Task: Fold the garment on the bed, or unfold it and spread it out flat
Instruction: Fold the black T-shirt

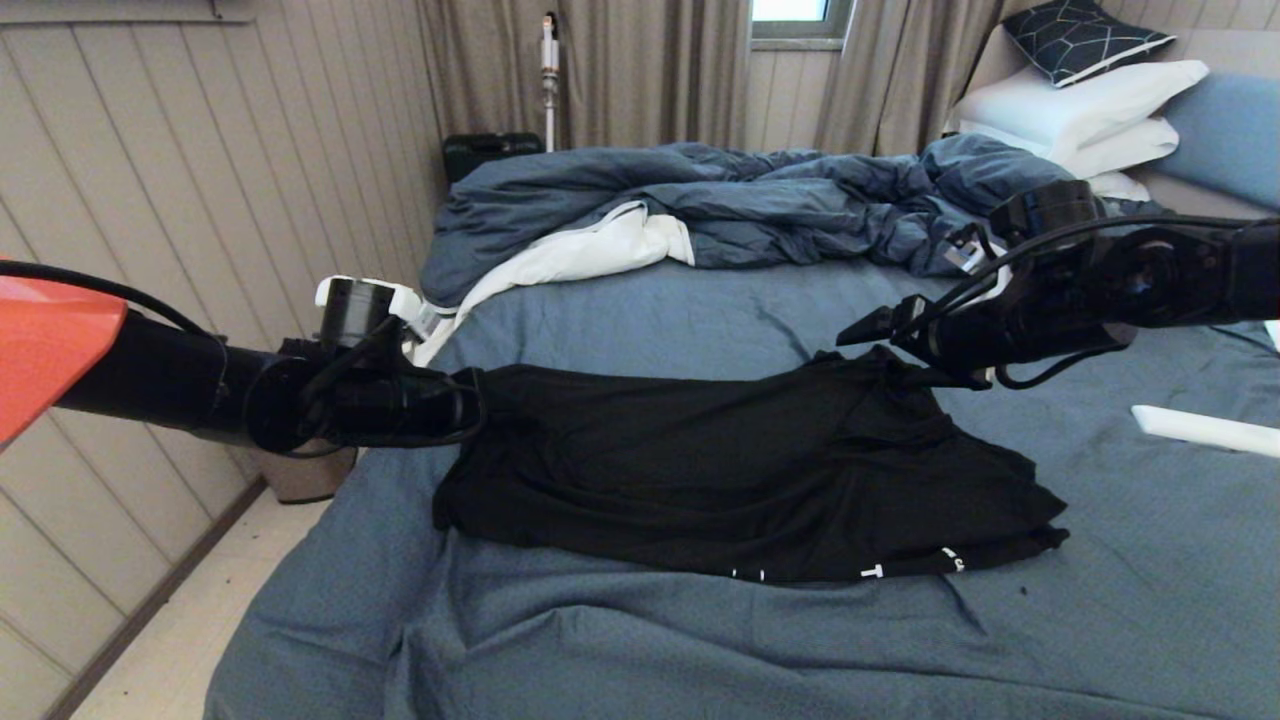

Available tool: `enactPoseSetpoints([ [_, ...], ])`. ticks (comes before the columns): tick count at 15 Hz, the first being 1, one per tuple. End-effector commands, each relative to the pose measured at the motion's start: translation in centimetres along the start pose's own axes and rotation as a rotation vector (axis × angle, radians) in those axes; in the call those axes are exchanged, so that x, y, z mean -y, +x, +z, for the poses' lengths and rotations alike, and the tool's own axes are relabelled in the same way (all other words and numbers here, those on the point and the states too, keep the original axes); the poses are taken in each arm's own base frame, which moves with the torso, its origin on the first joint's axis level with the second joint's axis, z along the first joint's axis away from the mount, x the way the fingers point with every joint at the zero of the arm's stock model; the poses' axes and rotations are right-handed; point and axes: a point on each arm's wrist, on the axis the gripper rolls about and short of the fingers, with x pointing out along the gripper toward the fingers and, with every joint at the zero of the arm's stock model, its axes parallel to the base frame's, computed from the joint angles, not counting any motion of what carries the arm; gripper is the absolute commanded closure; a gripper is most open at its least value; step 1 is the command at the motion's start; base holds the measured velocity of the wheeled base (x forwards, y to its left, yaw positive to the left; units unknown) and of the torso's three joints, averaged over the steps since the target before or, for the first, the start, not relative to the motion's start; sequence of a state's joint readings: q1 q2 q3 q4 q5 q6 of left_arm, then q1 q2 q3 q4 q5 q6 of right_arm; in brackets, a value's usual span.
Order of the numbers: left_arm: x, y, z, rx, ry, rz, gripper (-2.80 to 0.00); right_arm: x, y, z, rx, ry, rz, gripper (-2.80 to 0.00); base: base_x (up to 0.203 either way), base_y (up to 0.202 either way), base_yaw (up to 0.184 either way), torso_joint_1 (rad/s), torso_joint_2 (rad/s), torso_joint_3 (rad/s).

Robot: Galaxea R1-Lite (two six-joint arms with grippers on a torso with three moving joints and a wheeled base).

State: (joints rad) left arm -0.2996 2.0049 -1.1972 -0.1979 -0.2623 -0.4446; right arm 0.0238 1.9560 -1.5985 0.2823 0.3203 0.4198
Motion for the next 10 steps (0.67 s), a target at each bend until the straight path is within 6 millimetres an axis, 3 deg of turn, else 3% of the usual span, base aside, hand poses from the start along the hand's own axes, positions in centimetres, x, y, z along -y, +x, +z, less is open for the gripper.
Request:
enactPoseSetpoints([
  [1, -0.5, 0.6, -0.7, -0.013, 0.039, 0.005, -2.8, 0.1, 0.1, 0.0, -0.004, 0.004, -0.001, -2.8, 0.0, 0.0, 0.0, 0.0, 0.0, 0.0],
  [4, -0.8, 1.1, -1.4, -0.039, 0.086, 0.007, -2.8, 0.2, 0.3, -0.1, -0.01, 0.006, -0.003, -2.8, 0.0, 0.0, 0.0, 0.0, 0.0, 0.0],
  [6, -0.9, 1.4, -2.3, -0.04, 0.207, -0.005, -2.8, 0.1, 0.2, -0.1, -0.006, 0.004, 0.0, -2.8, 0.0, 0.0, 0.0, 0.0, 0.0, 0.0],
  [10, -0.2, 1.6, -2.1, 0.012, 0.34, -0.025, -2.8, 0.2, 0.3, -0.1, -0.009, 0.007, -0.001, -2.8, 0.0, 0.0, 0.0, 0.0, 0.0, 0.0],
])
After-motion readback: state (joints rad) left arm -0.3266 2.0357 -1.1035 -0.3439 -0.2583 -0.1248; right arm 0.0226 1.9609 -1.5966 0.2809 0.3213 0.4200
